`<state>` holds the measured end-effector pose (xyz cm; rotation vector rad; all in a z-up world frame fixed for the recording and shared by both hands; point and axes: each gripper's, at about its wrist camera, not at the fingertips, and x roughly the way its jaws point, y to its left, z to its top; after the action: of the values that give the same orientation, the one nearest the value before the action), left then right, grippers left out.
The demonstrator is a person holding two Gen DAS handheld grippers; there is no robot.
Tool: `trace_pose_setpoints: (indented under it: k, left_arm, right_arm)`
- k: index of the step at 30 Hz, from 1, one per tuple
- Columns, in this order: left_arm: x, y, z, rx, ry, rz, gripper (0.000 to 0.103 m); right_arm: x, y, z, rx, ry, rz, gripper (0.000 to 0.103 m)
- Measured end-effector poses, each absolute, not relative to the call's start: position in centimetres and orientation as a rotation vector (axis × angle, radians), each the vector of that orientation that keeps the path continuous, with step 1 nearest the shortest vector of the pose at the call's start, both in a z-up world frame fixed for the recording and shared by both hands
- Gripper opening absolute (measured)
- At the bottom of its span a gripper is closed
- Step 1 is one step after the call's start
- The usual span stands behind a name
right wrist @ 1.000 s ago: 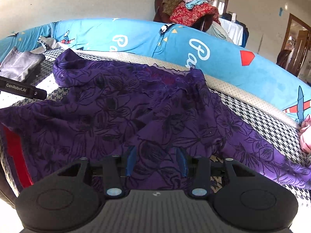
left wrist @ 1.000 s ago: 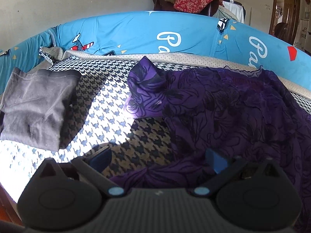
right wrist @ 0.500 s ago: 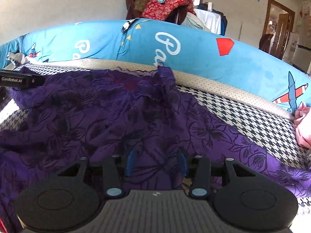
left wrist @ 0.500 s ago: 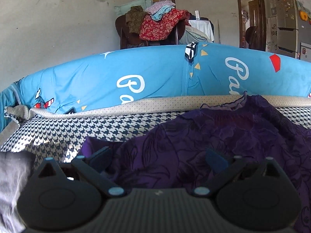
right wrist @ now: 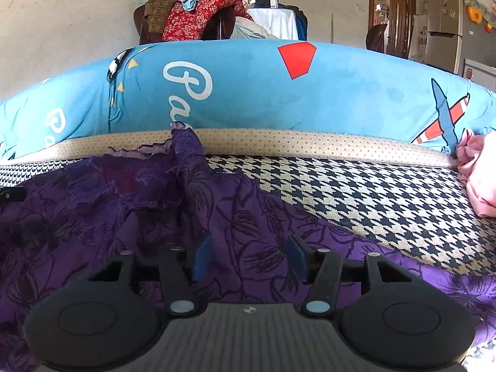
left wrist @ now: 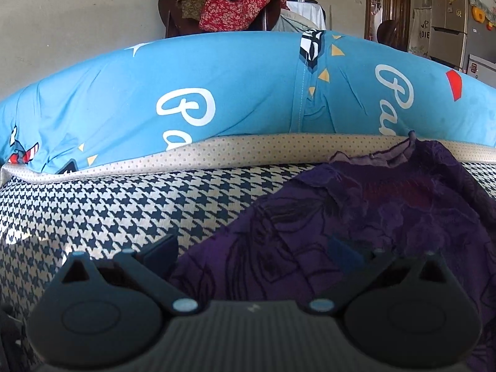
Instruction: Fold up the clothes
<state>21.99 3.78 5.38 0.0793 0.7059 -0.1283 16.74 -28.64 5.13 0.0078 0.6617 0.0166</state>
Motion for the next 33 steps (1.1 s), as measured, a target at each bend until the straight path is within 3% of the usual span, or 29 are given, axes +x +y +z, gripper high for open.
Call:
trace_pose_setpoints:
  k: [24, 27, 31, 33]
  left_arm:
    - [24.3, 4.1, 2.9, 0.046, 0.804, -0.234, 0.102]
    - [24.4, 4.1, 2.9, 0.028, 0.807, -0.241, 0.092]
    - [24.3, 3.7, 3.2, 0.038, 0.812, -0.273, 0.070]
    - [24.4, 3.5, 3.3, 0.046, 0.817, -0.280, 0.066]
  right_arm:
    - [19.8, -26.8, 2.4, -0.063, 0.724, 0.000, 0.055]
    - [19.8, -26.9, 2.3, -0.053, 0.718, 0.011, 0.047]
    - [19.9, -26.8, 2.4, -0.042, 0.706, 0.033, 0.025]
    - [20.0, -26.9, 2.5, -0.032, 0.703, 0.037, 0.021]
